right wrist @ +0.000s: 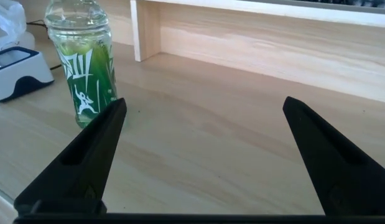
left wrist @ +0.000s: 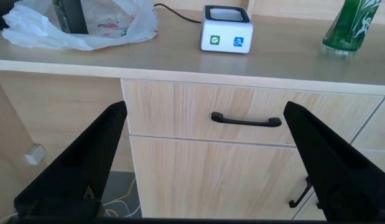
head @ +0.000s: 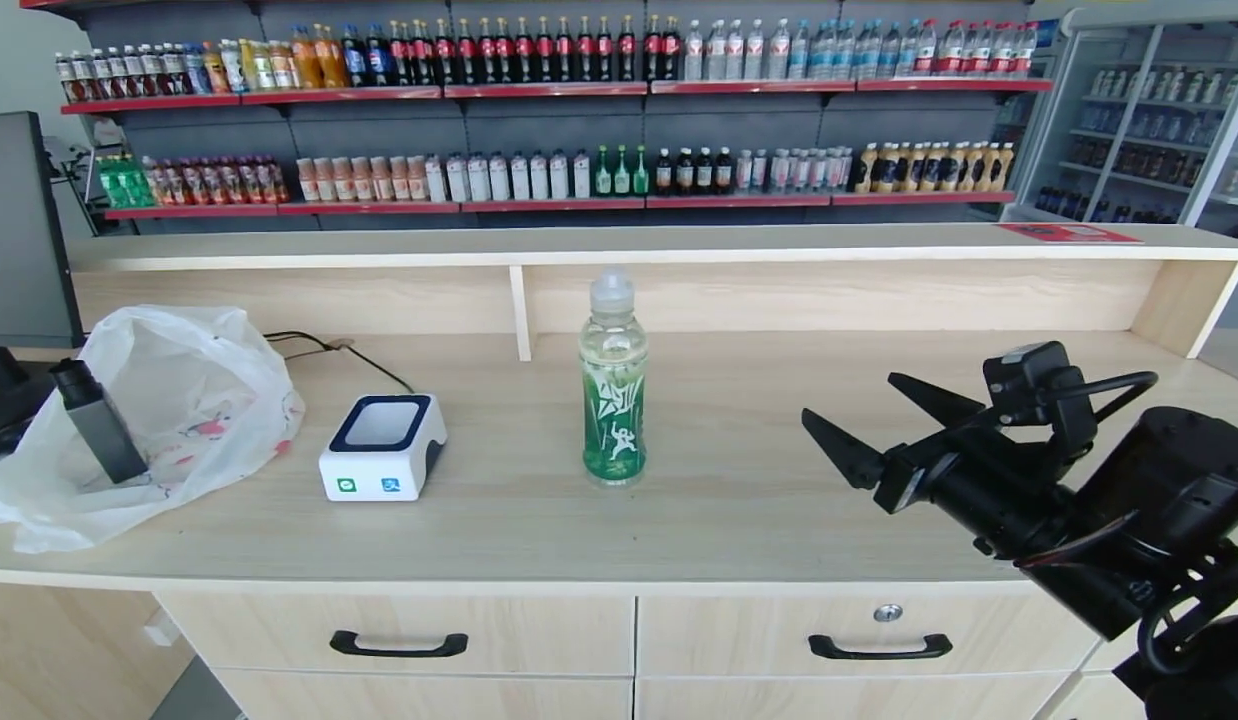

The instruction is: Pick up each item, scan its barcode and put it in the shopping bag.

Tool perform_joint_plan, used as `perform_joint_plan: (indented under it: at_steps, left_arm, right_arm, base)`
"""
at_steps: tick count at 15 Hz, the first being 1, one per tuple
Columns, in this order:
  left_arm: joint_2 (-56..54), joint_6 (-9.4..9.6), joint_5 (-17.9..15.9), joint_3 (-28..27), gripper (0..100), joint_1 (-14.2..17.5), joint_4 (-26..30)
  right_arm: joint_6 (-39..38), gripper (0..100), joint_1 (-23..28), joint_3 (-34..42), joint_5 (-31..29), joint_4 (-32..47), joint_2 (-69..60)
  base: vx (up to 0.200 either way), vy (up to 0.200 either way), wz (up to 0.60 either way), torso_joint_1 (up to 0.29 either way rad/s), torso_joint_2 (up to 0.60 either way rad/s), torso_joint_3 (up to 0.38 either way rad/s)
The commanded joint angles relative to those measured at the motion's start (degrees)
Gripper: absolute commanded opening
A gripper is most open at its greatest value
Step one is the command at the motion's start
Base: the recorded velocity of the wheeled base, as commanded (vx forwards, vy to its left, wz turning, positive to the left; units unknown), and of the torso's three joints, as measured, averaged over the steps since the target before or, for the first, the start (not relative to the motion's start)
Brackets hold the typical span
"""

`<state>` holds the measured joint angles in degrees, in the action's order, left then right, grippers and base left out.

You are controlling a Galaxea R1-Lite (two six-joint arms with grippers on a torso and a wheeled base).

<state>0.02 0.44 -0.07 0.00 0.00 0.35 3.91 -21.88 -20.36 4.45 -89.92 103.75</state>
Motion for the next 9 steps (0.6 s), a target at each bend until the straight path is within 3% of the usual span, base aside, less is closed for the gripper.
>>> perform_joint_plan:
  at_steps: [1, 7, 9]
  left_arm:
    - [0.0, 0.00, 0.1, 0.0, 100, 0.0, 0.0]
    - [0.0, 0.00, 0.0, 0.0, 100, 0.0, 0.0]
    - [0.0, 0.00, 0.0, 0.0, 100, 0.0, 0.0]
  right_arm:
    - [0.0, 100, -0.1, -0.2, 0.0, -0.1, 0.6]
    - [0.1, 100, 0.0, -3.2, -0.1, -0.1, 2.3]
    - [0.0, 100, -0.2, -5.4, -2.5, -0.1, 3.3]
  base:
    - [0.000, 0.200, 0.00, 0.002, 0.01, 0.002]
    - [0.000, 0.200, 0.00, 0.005, 0.00, 0.004]
    - [0.000, 0.000, 0.00, 0.000, 0.00, 0.000]
